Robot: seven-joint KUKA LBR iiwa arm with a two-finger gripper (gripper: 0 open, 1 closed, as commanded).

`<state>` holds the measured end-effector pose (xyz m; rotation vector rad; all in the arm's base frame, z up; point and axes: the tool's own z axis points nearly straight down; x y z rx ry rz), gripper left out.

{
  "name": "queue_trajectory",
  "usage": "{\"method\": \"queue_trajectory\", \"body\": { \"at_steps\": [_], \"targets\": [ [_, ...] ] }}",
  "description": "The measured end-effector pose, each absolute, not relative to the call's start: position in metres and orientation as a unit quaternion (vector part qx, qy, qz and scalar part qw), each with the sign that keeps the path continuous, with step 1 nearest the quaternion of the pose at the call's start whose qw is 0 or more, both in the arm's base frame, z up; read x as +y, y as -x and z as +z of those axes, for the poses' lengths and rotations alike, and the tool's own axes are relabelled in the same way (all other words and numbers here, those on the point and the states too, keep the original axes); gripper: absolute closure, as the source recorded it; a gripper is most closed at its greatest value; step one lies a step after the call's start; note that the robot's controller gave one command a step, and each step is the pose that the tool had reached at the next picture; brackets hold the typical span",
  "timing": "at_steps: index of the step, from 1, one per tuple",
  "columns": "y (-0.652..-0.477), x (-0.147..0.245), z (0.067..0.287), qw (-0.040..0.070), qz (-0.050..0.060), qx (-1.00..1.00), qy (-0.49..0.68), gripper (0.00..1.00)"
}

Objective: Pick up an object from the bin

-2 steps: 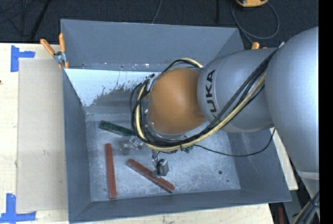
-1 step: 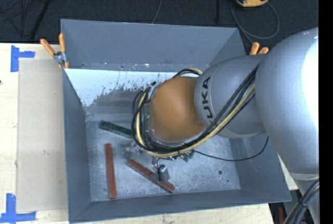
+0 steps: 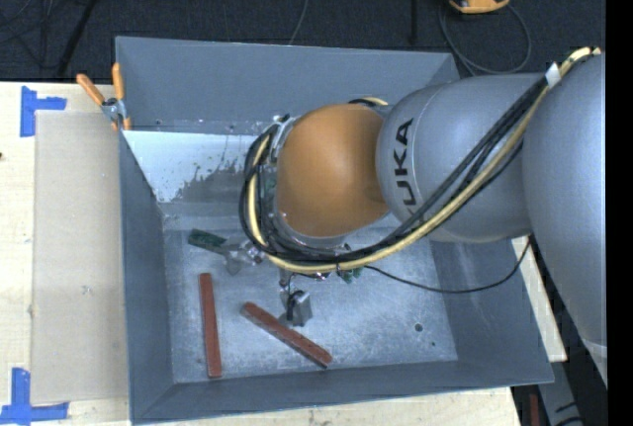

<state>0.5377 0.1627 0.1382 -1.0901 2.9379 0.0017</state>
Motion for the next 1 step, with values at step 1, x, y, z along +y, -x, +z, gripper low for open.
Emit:
{"method": "queue_trajectory", "body": {
  "at_steps": [1],
  "targets": [
    [-0.4867,0.1353,0.0676,0.001,0.000,0.947,0.322,0.00]
  ]
}}
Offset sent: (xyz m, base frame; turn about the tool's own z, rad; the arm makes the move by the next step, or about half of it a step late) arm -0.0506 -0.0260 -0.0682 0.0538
